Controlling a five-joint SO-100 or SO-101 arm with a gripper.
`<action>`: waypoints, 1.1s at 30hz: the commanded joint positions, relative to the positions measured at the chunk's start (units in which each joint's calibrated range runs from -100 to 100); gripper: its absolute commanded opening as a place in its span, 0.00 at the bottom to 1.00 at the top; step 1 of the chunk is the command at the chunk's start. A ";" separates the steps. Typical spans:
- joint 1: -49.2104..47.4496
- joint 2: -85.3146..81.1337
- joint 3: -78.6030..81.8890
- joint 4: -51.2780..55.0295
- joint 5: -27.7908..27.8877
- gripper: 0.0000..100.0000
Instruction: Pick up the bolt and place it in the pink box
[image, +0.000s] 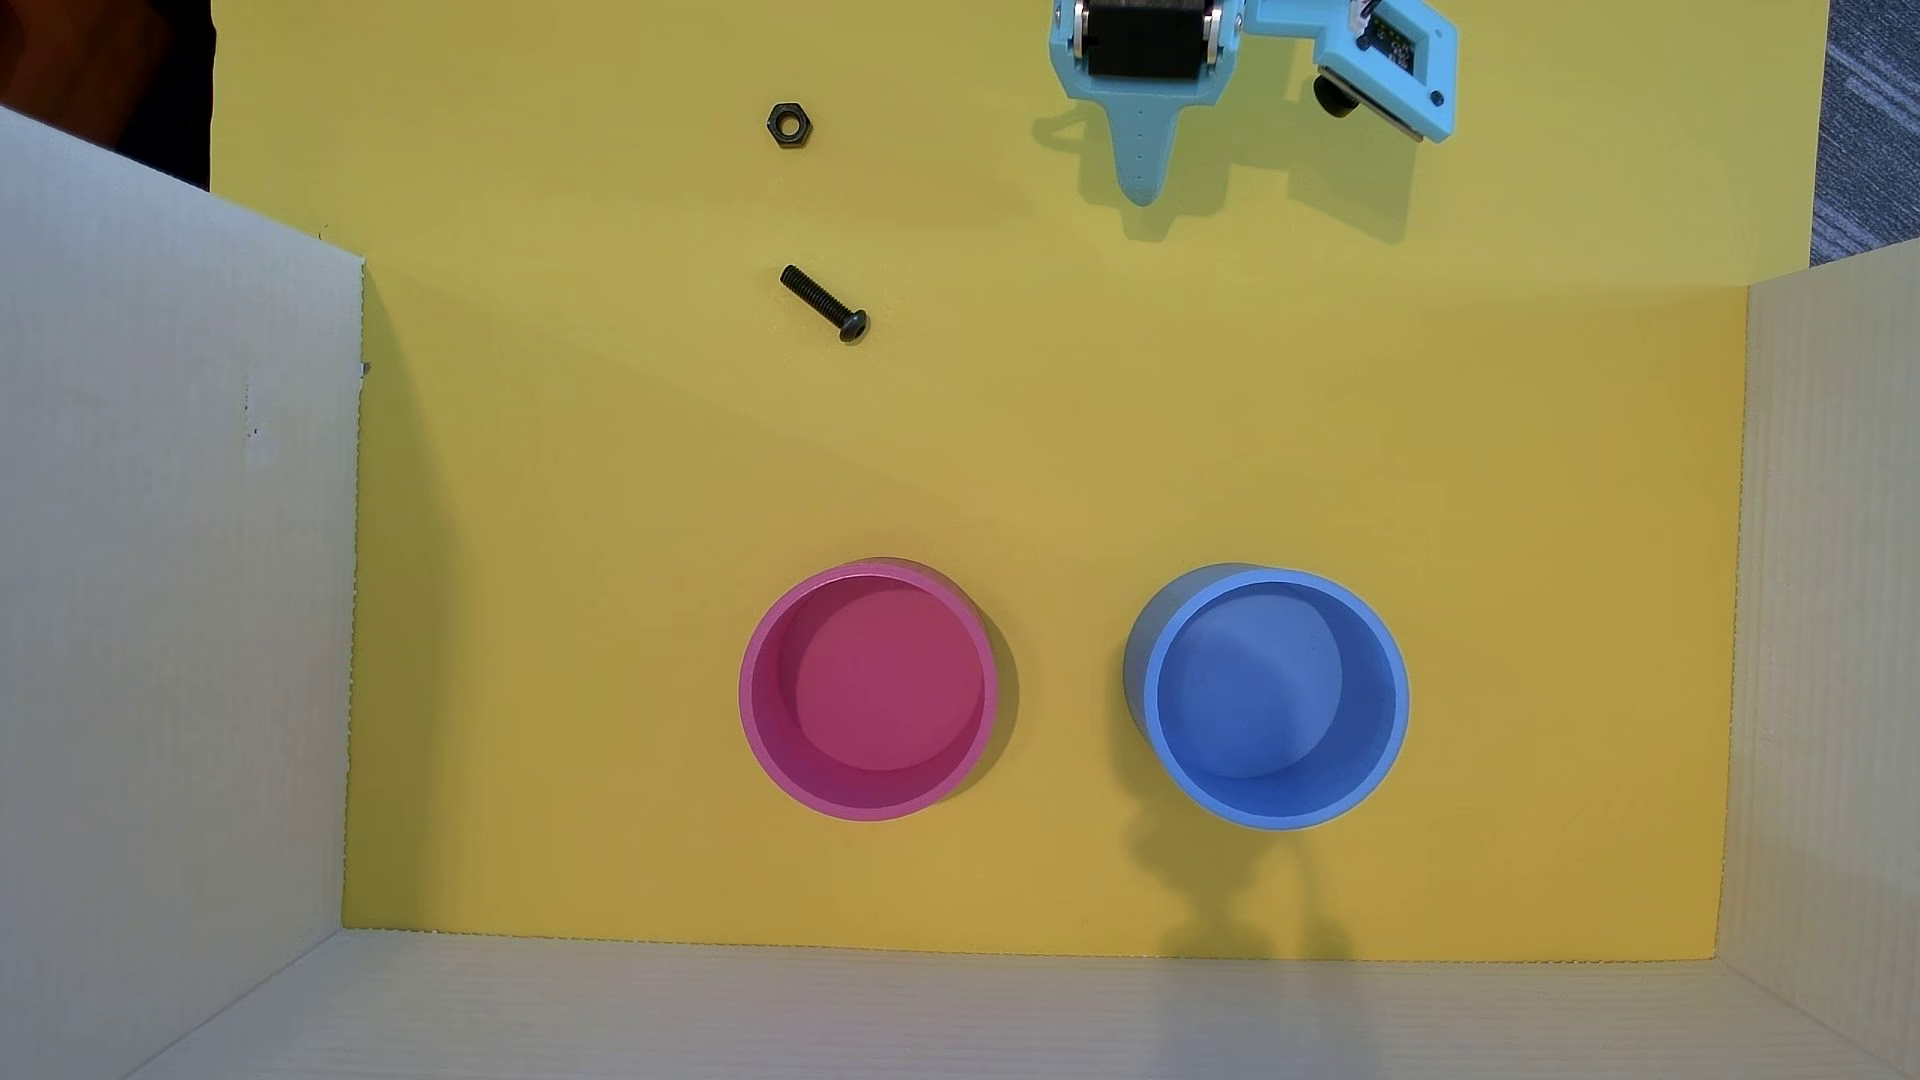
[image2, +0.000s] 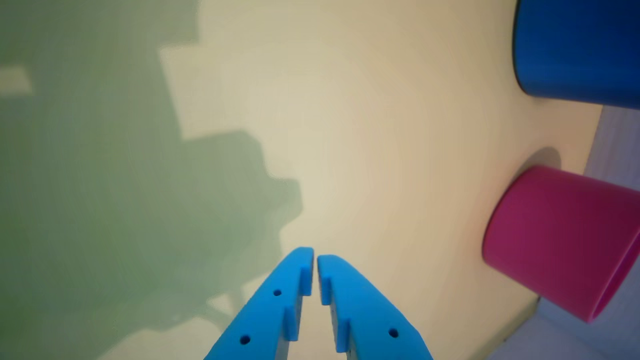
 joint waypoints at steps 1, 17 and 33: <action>9.15 -0.26 -0.65 0.37 -0.22 0.01; 9.15 -0.26 -0.74 0.37 -0.22 0.01; 20.56 -0.26 -16.21 0.37 0.41 0.01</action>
